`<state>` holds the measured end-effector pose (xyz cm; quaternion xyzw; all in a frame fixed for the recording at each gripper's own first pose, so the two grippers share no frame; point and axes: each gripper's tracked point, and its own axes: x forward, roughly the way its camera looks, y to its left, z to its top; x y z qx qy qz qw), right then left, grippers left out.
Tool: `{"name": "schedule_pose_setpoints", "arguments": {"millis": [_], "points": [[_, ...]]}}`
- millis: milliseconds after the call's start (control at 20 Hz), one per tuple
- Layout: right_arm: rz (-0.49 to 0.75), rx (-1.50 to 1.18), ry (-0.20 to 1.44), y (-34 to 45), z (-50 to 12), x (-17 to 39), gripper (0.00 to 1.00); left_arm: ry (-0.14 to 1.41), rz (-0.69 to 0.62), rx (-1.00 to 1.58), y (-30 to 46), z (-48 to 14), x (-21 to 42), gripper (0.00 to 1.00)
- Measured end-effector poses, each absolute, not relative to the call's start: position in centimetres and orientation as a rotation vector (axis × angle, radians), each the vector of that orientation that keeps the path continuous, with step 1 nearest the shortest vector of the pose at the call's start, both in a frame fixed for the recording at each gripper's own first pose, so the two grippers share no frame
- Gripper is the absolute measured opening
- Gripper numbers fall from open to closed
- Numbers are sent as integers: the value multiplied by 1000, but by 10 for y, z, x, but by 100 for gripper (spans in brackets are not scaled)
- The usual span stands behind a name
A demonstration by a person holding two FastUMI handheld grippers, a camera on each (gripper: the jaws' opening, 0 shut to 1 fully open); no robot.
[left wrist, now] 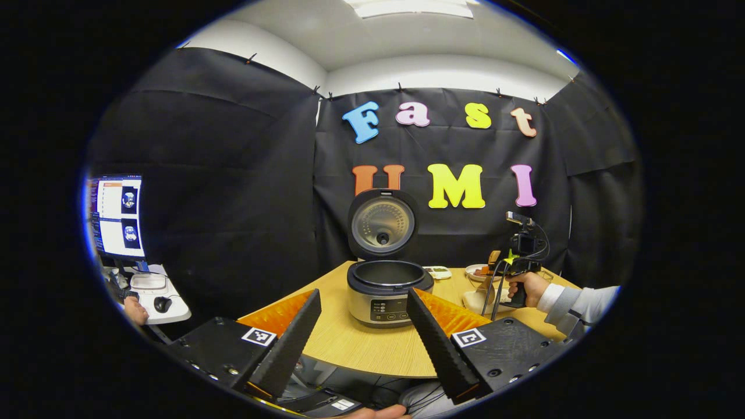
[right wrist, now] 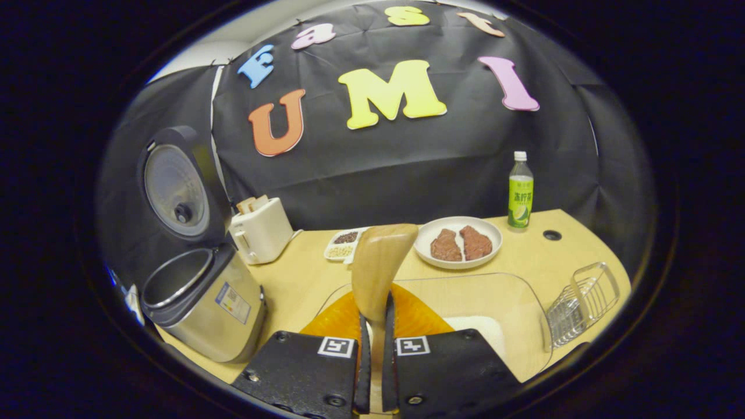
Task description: Close the left gripper, press the button to open the rice cooker; take a wooden spoon from the chopstick holder with the right hand, scoop a spoonful of rice and pour it into the rice cooker, then put the wooden spoon back into the chopstick holder.
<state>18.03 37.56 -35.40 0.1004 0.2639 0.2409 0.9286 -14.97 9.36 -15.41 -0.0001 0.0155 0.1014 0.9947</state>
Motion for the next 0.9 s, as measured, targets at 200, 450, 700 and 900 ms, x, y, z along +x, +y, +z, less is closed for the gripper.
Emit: {"name": "schedule_pose_setpoints", "arguments": {"millis": [200,450,700,900], "points": [[501,428,639,368,-358,187,13,28,197,-2,92,-151,-150,94],[423,723,730,339,-359,199,13,24,188,0,89,-148,-151,94],[371,912,701,300,-343,210,13,22,189,13,84,-145,-151,95],[371,1084,652,272,-319,216,13,32,163,34,71,-145,-150,94]]}}
